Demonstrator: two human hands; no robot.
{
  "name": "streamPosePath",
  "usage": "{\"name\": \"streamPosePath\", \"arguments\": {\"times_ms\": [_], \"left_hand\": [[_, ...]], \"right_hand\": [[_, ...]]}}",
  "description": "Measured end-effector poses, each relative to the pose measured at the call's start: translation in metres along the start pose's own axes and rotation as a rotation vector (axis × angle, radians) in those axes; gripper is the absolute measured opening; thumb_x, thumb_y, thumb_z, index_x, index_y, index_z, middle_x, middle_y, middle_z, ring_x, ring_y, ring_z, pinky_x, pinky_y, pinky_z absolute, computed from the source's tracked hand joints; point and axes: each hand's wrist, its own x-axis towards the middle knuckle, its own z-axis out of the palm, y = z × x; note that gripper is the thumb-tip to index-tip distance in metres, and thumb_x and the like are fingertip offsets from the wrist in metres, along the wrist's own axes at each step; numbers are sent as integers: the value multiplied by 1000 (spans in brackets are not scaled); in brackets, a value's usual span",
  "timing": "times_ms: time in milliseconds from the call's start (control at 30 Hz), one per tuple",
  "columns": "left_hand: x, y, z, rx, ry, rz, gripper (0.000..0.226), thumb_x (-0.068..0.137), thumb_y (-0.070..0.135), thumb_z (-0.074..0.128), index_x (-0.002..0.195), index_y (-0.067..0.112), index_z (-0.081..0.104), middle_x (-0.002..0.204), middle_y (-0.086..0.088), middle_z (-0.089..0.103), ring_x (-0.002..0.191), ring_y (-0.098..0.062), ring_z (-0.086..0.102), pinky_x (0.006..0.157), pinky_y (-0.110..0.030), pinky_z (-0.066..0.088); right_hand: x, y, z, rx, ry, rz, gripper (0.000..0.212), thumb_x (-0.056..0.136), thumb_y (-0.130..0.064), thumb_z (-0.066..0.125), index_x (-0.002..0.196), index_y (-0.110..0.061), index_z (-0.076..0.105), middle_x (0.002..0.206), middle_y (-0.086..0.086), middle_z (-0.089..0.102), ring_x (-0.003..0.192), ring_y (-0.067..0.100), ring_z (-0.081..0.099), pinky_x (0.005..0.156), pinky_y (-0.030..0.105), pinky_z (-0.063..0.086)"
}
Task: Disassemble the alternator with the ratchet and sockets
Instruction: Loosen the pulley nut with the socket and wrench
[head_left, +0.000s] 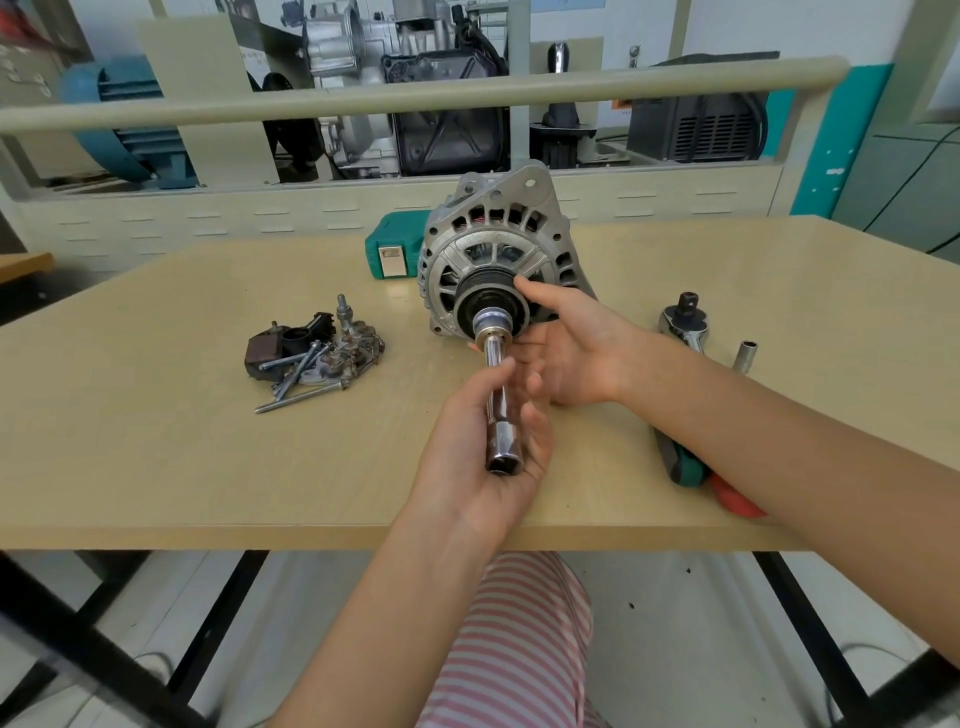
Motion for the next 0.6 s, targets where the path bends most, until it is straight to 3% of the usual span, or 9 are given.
{"name": "streamPosePath", "arguments": {"times_ms": [167,233,300,500,600], "left_hand": [[-1,-1,1,-7,-14,17,21,91,17,55,93,-2,65,80,-5,67,49,-9,62,33,-16,44],[-2,0,1,-1,-11,15,29,93,21,54,102,-3,65,80,-6,69,50,-11,63,37,-18,48],[-2,1,1,7,-9,1,36,96,26,49,113,-2,62,83,-9,73,52,-15,65,39,-21,51],[-1,1,1,22,8,-17,35,99,28,41,106,3,64,90,-12,73,53,-17,67,36,-19,48],[0,1,1,21,14,-9,29,94,33,54,98,5,59,87,-13,68,52,-15,64,35,-18,46]], "right_hand": [[-1,0,0,26,-24,9,50,88,-50,52,92,-1,61,79,7,61,37,12,50,37,17,43],[1,-1,-2,15,-23,12,51,87,-51,52,92,-1,62,78,7,63,57,11,52,54,22,51],[2,-1,-3,17,-32,29,52,86,-52,53,94,-1,62,77,8,66,71,12,42,71,24,46],[0,-1,-1,17,-51,48,53,86,-54,52,93,-2,61,84,7,61,47,13,49,49,17,49],[-1,-1,-1,37,-39,22,49,86,-50,54,88,-2,63,73,7,66,49,18,60,50,18,52]]}}
